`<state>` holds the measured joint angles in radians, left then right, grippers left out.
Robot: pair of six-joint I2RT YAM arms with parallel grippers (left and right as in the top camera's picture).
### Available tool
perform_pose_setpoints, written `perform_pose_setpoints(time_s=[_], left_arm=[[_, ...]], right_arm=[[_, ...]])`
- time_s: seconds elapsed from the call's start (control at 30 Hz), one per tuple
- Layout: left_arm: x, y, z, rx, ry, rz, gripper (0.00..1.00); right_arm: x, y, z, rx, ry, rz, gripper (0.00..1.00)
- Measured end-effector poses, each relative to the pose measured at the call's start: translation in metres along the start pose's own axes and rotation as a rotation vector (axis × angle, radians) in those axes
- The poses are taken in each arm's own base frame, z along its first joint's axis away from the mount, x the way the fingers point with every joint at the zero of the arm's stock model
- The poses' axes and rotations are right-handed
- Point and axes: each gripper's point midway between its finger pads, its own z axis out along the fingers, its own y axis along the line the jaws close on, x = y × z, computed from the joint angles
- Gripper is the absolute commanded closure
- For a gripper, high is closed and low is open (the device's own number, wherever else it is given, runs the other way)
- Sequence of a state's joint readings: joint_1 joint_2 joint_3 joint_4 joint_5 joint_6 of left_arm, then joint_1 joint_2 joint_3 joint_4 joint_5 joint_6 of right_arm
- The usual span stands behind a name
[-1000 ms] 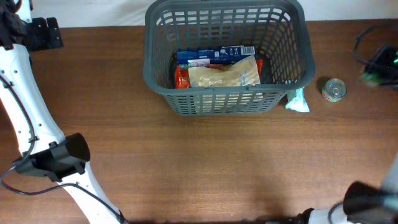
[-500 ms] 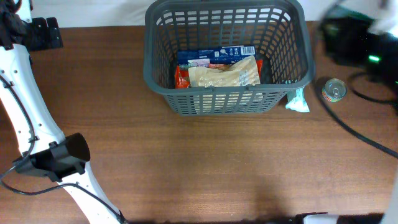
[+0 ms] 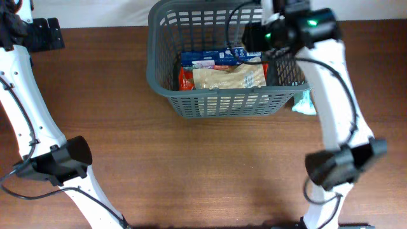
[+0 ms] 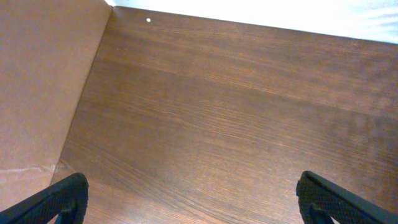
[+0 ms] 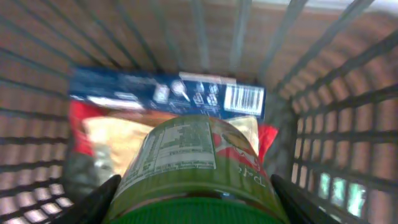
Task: Pack container
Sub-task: 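Lift the jar with the right gripper, drop it into the basket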
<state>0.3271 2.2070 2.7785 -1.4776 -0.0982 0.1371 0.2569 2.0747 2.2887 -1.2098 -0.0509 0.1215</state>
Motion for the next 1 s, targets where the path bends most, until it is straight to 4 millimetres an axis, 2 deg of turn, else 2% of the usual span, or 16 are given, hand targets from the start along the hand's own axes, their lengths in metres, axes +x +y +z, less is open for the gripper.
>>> perform_pose_setpoints(time_s=[0.07, 0.13, 0.33, 0.43, 0.5, 0.8, 1.0], left_arm=[[0.0, 0.0, 0.0, 0.0, 0.0, 0.0, 0.01], [0.0, 0.0, 0.0, 0.0, 0.0, 0.0, 0.01], [0.0, 0.0, 0.0, 0.0, 0.0, 0.0, 0.01], [0.0, 0.0, 0.0, 0.0, 0.0, 0.0, 0.01], [0.0, 0.0, 0.0, 0.0, 0.0, 0.0, 0.01], [0.0, 0.0, 0.0, 0.0, 0.0, 0.0, 0.01], [0.0, 0.0, 0.0, 0.0, 0.0, 0.0, 0.01]], right_arm=[[0.01, -0.002, 0.016, 0.008, 0.051, 0.001, 0.63], [0.019, -0.004, 0.024, 0.013, 0.092, 0.003, 0.63], [0.043, -0.013, 0.022, 0.063, 0.192, 0.004, 0.41], [0.053, -0.016, 0.02, 0.08, 0.236, 0.008, 0.4], [0.059, -0.017, 0.018, 0.084, 0.259, 0.012, 0.34], [0.061, -0.019, 0.018, 0.095, 0.268, 0.016, 0.19], [0.048, -0.023, 0.01, 0.121, 0.215, 0.01, 0.19]])
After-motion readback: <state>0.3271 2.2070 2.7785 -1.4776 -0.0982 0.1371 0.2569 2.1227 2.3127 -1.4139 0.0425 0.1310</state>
